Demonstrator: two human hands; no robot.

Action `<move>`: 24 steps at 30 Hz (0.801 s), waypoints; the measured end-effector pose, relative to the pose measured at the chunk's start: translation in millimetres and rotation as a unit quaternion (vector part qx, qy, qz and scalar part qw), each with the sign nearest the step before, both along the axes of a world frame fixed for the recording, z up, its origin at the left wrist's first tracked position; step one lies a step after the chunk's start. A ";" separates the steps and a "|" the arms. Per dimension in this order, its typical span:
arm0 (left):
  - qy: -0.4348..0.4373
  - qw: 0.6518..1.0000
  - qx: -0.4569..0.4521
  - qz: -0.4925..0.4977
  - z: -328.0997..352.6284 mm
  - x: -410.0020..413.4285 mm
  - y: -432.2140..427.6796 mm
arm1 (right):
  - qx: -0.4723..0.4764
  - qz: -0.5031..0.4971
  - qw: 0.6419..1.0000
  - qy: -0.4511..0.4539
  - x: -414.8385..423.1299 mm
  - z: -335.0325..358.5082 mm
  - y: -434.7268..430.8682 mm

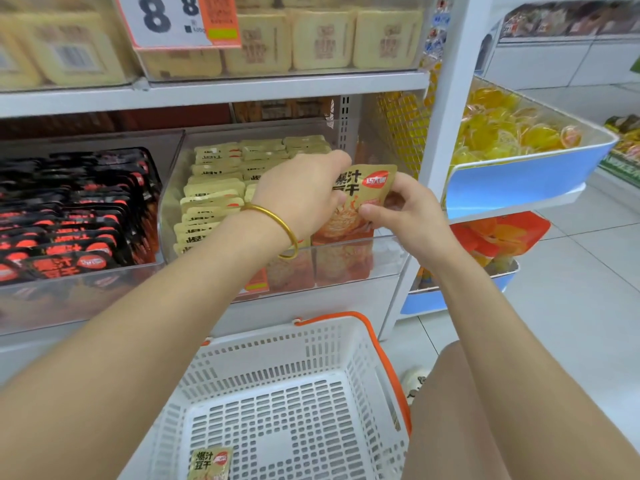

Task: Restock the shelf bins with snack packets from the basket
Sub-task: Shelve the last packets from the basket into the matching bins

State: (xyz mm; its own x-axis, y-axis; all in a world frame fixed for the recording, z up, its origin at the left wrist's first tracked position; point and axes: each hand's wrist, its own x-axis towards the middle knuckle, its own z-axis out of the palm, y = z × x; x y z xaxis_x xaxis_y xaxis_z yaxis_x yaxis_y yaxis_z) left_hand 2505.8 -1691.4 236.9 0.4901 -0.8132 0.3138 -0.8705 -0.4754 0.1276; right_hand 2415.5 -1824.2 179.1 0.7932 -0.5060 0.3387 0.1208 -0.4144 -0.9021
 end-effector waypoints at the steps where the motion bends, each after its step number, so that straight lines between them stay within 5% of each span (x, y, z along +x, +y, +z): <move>1: 0.007 1.000 0.008 -0.002 -2.5 0.0 -0.1 | -0.007 0.001 1.000 0.012 -0.6 -2.3 -0.2; 9: 0.055 0.998 0.040 0.005 -8.6 8.0 -6.6 | -0.066 -0.057 0.996 -0.018 1.2 -1.7 0.7; 14: 0.074 0.994 0.082 0.008 -22.1 13.7 -9.6 | -0.141 -0.064 0.984 0.083 6.5 -1.2 -10.1; 24: 0.056 0.998 0.007 0.032 -43.6 13.8 -7.8 | -0.120 0.001 0.976 0.181 7.5 0.8 -20.8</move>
State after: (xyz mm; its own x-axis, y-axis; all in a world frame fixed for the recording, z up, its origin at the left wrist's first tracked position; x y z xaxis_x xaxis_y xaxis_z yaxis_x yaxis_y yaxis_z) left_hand 2519.6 -1699.2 193.3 0.5732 -0.7827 0.2425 -0.8185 -0.5326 0.2154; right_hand 2423.0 -1845.0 179.8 0.8836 -0.4453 0.1447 -0.1866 -0.6183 -0.7635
